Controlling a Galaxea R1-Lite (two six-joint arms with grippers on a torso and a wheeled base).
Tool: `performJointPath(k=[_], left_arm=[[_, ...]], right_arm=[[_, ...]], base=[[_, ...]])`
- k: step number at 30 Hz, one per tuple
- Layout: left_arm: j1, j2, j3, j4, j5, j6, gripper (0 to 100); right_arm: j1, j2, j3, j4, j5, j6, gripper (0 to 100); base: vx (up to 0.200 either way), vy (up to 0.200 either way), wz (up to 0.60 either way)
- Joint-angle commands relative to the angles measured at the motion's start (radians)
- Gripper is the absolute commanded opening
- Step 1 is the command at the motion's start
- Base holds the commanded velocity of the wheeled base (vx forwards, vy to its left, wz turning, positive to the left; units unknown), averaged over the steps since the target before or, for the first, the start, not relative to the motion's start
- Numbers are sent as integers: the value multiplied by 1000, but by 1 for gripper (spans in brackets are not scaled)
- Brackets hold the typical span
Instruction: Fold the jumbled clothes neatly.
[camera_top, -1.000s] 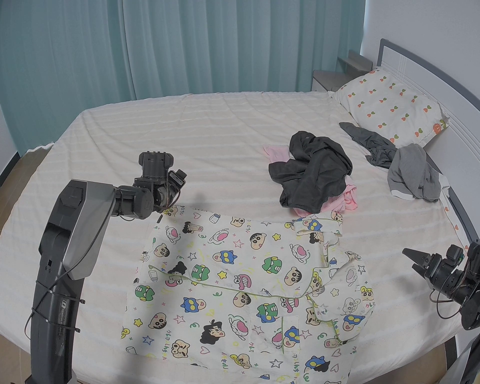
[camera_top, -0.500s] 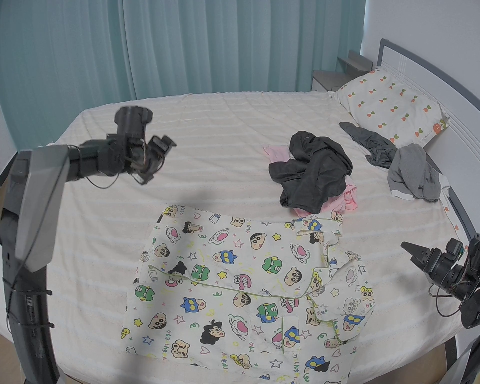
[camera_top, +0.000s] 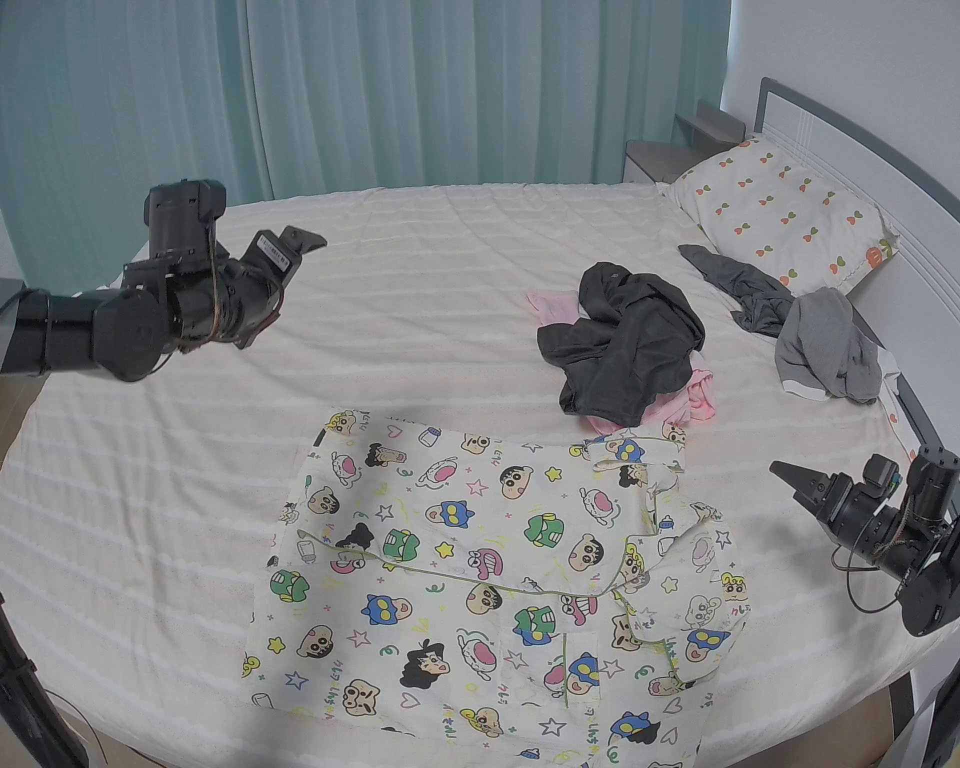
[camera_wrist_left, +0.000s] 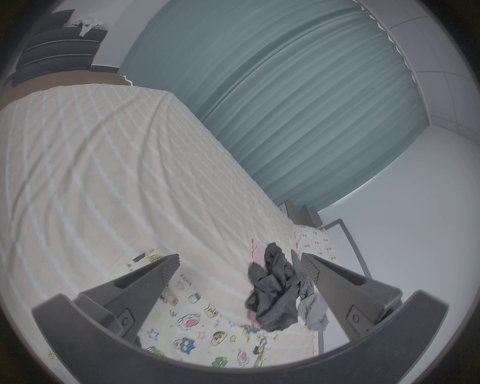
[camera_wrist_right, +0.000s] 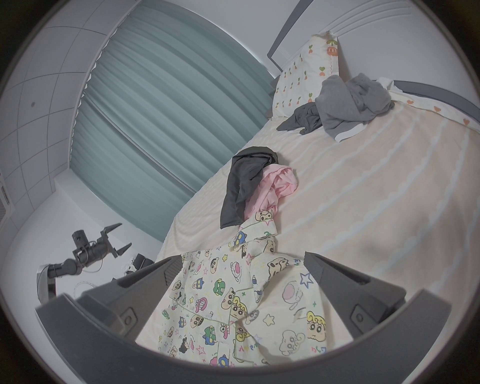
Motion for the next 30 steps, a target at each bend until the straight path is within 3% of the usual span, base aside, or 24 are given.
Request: performJointPath(k=[1, 3, 5, 8, 11, 14, 16, 21, 30], left_arm=[[-7, -340, 1066, -590, -67, 85, 100], [-47, -332, 1204, -726, -69, 74, 100], [-64, -323, 1255, -768, -67, 74, 100], [-78, -304, 1301, -777, -66, 65, 100], [-102, -304, 1316, -780, -69, 2, 100], [-118, -304, 1322, -780, -67, -12, 100], [-154, -303, 1350, -782, -66, -15, 100], [-180, -310, 1365, -782, -64, -18, 100], [-184, -329, 1374, -782, -61, -19, 100]], right_arm=[[217, 150, -425, 279, -175, 111, 100], [194, 180, -523, 450, -171, 104, 100], [166, 198, -569, 537, -166, 95, 100], [128, 244, -621, 680, -151, 0, 100], [103, 284, -635, 710, -106, -109, 100], [110, 281, -649, 707, -97, -110, 100], [157, 269, -701, 718, -102, -92, 100], [301, 310, -807, 720, -162, 109, 100], [418, 399, -986, 807, -269, 181, 100]], base=[[0, 0, 0], [0, 0, 0], [0, 0, 0], [0, 0, 0], [0, 0, 0], [0, 0, 0], [0, 0, 0], [0, 0, 0], [0, 0, 0]])
